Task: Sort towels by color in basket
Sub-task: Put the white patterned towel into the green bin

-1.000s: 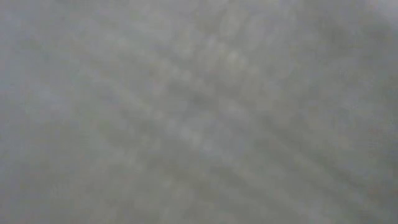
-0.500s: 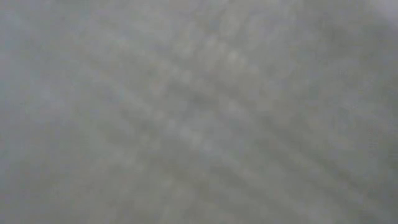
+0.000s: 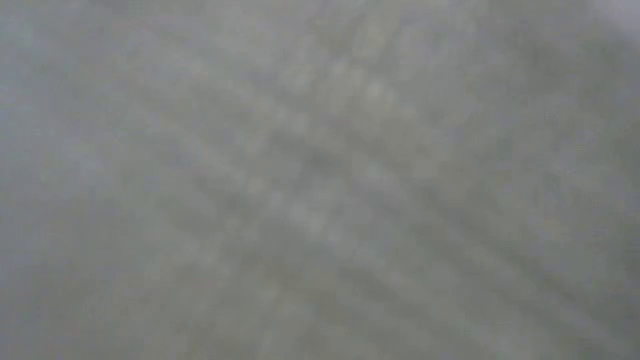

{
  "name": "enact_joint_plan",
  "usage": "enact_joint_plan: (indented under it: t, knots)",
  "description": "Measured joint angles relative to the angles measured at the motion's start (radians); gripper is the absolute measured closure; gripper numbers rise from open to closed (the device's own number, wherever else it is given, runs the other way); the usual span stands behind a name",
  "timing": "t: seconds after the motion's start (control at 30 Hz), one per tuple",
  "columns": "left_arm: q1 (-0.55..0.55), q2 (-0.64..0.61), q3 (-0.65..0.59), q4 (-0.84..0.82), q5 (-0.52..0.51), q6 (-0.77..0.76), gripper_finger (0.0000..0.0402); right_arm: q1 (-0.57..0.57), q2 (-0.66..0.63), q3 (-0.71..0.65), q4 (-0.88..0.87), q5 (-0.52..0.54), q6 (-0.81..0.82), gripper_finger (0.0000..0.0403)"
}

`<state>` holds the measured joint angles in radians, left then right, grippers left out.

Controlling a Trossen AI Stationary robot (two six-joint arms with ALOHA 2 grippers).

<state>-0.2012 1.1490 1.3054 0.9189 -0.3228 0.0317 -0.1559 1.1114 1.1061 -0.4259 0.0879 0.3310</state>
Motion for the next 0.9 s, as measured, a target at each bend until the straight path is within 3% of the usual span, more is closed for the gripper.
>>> enact_joint_plan:
  t: [0.33,0.57,0.8,0.9]
  knots:
    - [0.071,0.041,0.039,-0.34,0.006,-0.109,0.0401,-0.017,-0.136,0.0,-0.067,0.05,0.019,0.0159]
    - [0.106,0.004,0.038,-0.727,0.002,-0.217,0.0401,-0.016,-0.217,0.0,-0.12,0.098,0.02,0.0159]
    - [0.107,-0.063,0.037,-1.238,-0.077,-0.31,0.0401,-0.015,-0.192,0.0,-0.149,0.098,0.034,0.0159]
    - [0.106,-0.112,0.036,-1.373,-0.088,-0.39,0.0401,-0.015,-0.168,0.0,-0.15,0.098,0.036,0.0159]
